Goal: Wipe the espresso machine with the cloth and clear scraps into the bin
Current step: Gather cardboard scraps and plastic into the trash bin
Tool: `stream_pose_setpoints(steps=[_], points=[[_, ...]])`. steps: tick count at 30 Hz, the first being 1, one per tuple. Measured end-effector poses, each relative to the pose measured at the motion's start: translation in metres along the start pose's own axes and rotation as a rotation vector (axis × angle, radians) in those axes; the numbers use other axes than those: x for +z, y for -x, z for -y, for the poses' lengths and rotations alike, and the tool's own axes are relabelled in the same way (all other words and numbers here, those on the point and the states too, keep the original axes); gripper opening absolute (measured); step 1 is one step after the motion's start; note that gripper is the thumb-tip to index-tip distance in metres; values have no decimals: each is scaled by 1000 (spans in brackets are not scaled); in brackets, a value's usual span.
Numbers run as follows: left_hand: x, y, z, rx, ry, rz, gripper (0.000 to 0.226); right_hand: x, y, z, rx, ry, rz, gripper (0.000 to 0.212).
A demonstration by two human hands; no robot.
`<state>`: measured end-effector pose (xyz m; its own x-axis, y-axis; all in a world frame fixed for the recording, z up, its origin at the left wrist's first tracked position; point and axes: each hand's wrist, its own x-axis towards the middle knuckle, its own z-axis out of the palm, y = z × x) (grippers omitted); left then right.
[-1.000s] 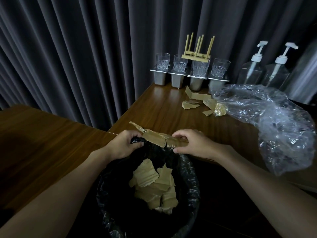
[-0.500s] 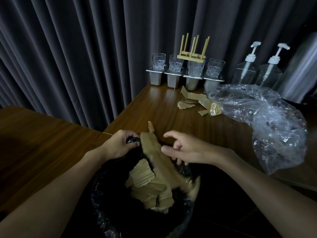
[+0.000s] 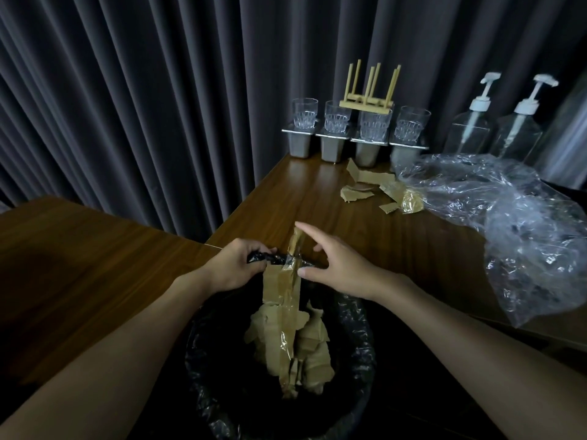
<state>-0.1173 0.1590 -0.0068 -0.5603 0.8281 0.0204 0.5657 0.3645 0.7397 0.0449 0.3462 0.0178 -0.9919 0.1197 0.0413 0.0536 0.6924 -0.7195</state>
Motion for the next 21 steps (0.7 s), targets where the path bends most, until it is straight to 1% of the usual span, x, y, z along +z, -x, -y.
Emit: stream_pose_setpoints(steps=[1,4,5,6,11,13,15,18,21], points=[[0,0,0,2,-1,-1,15,2,-5,2,-12,-18,-39,68],[-1,0,2,-7,1,-2,14,4,-15,11,-97,-87,-182,18],[-1,0,2,-6,4,-10,14,4,-15,14,-121,-113,-192,8],[-1,0,1,0,8,-13,13,2,-15,18,-138,-129,-181,5],[-2,1,-4,7,11,-16,10,-4,-5,32,-199,-245,-21,4],[-4,1,-5,7,7,-9,10,-4,-5,31,-203,-203,71,6],[-4,1,-6,1,8,-1,9,-4,-6,27,-171,-138,145,12],[-4,2,-7,-7,13,-3,9,-5,-9,18,-94,-92,120,20],[-8,3,-10,-22,23,10,9,-4,-11,10,-65,-64,56,37]])
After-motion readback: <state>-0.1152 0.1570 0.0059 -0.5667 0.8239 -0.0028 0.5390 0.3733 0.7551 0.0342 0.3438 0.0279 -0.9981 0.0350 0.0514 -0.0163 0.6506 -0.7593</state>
